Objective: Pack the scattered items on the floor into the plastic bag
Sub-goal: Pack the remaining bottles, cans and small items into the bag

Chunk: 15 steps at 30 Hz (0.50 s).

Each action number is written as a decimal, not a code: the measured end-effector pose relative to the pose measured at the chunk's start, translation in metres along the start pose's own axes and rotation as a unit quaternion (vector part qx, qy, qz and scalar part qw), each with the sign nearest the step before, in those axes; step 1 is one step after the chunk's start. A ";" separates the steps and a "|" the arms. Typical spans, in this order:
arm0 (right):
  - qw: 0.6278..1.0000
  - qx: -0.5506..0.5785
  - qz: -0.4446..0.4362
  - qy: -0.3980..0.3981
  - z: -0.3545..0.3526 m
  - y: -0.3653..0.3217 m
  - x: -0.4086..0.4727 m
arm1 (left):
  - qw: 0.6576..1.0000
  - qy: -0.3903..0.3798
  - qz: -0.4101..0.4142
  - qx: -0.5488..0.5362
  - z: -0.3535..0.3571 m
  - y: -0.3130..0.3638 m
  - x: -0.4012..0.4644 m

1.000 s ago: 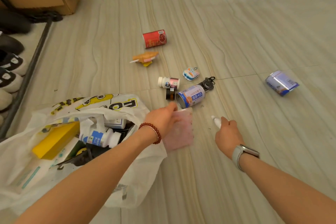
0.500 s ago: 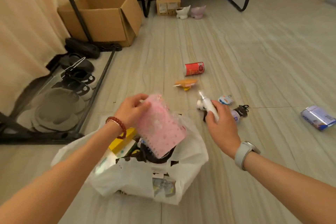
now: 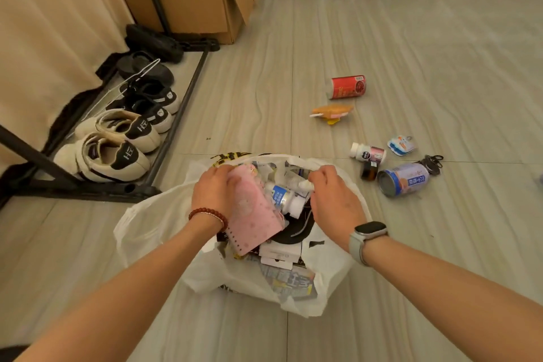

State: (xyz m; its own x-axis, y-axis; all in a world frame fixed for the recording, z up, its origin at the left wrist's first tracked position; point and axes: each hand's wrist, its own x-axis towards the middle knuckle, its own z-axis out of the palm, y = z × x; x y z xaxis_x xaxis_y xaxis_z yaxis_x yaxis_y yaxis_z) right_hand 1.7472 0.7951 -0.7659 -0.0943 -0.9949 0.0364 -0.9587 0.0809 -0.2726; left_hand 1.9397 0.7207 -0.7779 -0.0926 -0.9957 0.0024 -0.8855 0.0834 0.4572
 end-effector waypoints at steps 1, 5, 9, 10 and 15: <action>1.000 -0.002 -0.005 -0.015 0.002 0.001 -0.001 | 1.000 0.013 -0.020 -0.001 0.002 0.001 0.005; 0.979 -0.117 -0.157 -0.050 0.016 0.014 -0.018 | 0.995 0.048 -0.082 0.024 0.008 0.002 0.017; 0.963 -0.143 -0.188 -0.127 0.008 0.031 -0.024 | 0.998 0.039 -0.042 0.023 0.013 0.004 0.012; 0.963 -0.151 -0.189 -0.118 0.005 0.037 -0.023 | 0.999 0.031 -0.018 0.016 0.014 0.004 0.006; 0.963 -0.195 -0.174 -0.068 -0.006 0.047 -0.022 | 0.972 -0.040 0.144 0.180 0.035 -0.012 -0.043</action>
State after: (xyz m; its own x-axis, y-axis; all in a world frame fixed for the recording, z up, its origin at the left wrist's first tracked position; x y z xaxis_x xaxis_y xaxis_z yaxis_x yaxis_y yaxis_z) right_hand 1.7027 0.8208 -0.7740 0.2622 -0.9623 -0.0729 -0.9561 -0.2692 0.1158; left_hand 1.9384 0.7635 -0.8152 -0.3826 -0.9239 0.0091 -0.9182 0.3813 0.1075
